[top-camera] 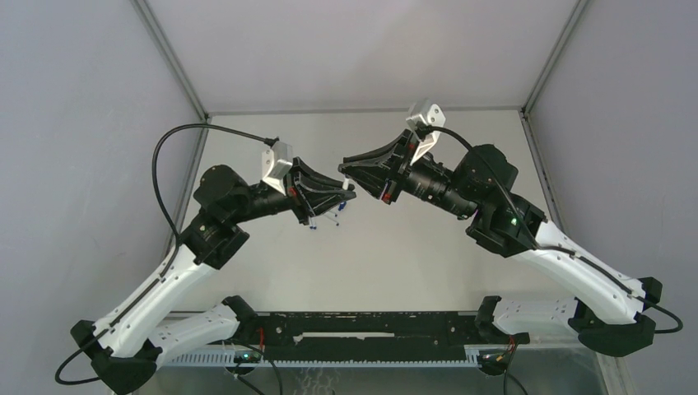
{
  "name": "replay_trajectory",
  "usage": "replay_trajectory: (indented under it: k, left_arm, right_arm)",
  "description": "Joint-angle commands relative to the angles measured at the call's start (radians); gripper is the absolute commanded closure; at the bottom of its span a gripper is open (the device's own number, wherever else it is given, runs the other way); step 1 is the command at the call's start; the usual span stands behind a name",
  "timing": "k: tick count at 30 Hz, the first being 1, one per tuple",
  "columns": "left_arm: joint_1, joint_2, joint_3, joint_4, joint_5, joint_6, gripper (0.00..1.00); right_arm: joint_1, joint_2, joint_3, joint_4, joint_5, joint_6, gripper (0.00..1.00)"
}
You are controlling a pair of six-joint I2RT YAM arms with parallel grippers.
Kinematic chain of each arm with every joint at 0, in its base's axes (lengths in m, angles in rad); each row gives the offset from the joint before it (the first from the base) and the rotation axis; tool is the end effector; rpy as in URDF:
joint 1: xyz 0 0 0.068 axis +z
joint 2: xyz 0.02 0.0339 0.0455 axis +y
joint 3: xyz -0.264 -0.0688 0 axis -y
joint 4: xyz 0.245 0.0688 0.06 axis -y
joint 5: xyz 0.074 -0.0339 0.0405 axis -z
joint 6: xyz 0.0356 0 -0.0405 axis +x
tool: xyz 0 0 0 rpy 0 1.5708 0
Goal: Insert the pens into the pen caps
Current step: Remove the pen cap from the pen.
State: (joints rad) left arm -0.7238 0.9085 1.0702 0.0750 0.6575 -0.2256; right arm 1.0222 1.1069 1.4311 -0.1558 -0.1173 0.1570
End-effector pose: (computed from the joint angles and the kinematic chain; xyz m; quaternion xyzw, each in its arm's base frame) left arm 0.1273 -0.1416 0.4443 0.3902 0.5049 -0.5175 0.5701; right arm 0.1126 0.1923 0.5028 -0.3107 0.5659 0.4555 0.6129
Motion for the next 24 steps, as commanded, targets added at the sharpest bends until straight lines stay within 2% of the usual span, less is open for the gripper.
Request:
replay_trajectory:
  k: [1,17,24]
  left_arm:
    - [-0.002,0.003,0.005,0.017,-0.016,0.019,1.00]
    - [-0.003,-0.002,-0.045,-0.044,-0.030,0.054,1.00]
    - [-0.002,-0.010,-0.055,-0.059,-0.043,0.061,1.00]
  right_arm:
    - [-0.009,-0.001,0.033,-0.024,0.001,-0.011,1.00]
    - [-0.041,-0.035,0.013,0.031,0.008,0.027,1.00]
    - [-0.056,-0.033,0.008,0.003,0.017,0.034,1.00]
